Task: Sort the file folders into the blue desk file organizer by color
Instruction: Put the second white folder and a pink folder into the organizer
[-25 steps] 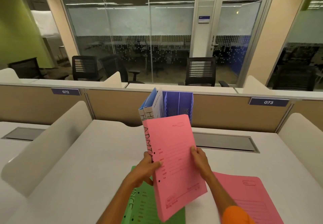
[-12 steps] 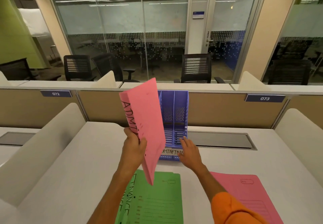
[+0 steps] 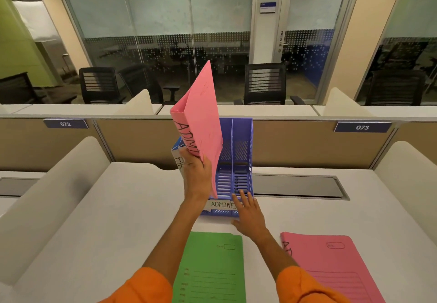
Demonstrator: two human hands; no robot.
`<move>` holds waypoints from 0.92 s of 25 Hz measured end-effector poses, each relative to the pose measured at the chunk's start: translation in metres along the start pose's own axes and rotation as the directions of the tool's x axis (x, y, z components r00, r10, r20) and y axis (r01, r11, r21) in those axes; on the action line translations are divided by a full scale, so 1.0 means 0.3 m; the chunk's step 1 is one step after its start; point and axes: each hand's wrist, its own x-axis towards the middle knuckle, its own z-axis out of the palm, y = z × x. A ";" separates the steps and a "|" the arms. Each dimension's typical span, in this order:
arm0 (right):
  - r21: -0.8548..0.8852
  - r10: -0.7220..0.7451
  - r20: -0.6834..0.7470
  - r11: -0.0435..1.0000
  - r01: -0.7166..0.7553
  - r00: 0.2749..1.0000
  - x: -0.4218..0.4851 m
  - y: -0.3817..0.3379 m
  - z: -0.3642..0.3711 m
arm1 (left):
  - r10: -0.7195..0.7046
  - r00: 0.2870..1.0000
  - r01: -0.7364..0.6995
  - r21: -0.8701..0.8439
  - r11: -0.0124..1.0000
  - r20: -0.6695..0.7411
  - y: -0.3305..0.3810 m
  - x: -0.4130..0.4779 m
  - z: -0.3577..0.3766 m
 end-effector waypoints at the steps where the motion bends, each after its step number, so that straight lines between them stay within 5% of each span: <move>1: 0.007 -0.002 0.005 1.000 0.002 1.000 0.003 0.002 0.004 | -0.001 1.000 0.000 -0.019 1.000 -0.006 -0.016 0.003 0.028; 13: 0.054 0.030 -0.092 0.998 -0.025 0.995 0.026 0.016 0.075 | -0.091 0.995 0.091 -0.011 0.996 0.048 -0.301 0.007 0.236; 23: 0.051 0.061 -0.104 0.997 -0.056 0.993 0.041 0.014 0.107 | -0.263 0.957 0.235 0.206 0.950 0.122 -0.380 -0.027 0.310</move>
